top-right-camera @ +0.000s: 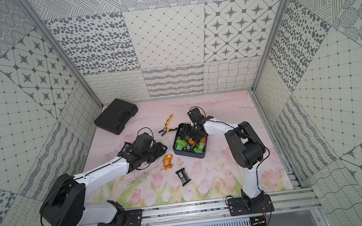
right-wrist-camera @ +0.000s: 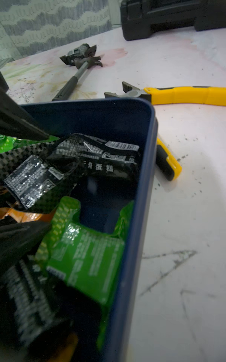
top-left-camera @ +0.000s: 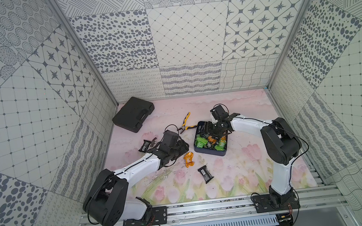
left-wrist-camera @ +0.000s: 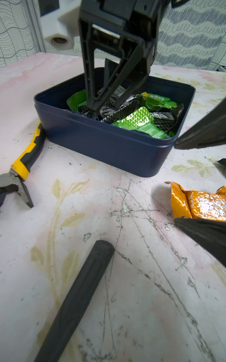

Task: Take the cookies out of the storage box
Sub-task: Pick up the cookie from the storage box.

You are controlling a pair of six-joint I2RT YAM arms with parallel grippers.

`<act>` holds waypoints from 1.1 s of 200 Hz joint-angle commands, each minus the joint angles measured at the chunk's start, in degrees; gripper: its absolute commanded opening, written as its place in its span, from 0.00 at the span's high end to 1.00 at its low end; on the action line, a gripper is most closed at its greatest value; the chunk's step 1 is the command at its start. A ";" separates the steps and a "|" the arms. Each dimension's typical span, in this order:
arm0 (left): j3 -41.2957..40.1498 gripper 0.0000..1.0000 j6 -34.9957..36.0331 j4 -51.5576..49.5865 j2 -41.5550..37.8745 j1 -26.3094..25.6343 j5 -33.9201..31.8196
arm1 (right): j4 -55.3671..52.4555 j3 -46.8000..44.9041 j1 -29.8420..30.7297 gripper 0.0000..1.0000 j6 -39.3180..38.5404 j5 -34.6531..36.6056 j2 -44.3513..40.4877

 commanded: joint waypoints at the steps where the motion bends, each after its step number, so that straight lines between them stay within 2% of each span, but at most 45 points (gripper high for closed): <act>1: 0.75 0.40 -0.73 1.48 -0.20 0.49 -0.99 | -3.96 2.00 2.27 0.28 7.97 7.43 -4.68; 32: 1.28 0.40 -0.76 0.71 -0.29 0.44 -1.67 | -7.71 3.39 4.64 0.28 15.89 13.11 -4.62; 63: 1.37 0.40 -0.85 -0.07 -0.55 0.49 -2.44 | -16.59 9.60 5.48 0.37 18.86 16.90 -0.06; 81: 1.46 0.40 -0.68 -0.59 -0.88 0.47 -2.84 | -20.51 13.27 5.63 0.39 18.26 17.83 2.63; 150: 1.01 0.41 -0.09 -1.48 -1.87 0.46 -4.13 | -23.42 17.57 6.35 0.40 12.26 16.75 6.98; 220: 0.84 0.41 -0.31 -1.41 -2.09 0.52 -4.26 | -25.63 23.31 6.30 0.43 13.23 18.12 12.91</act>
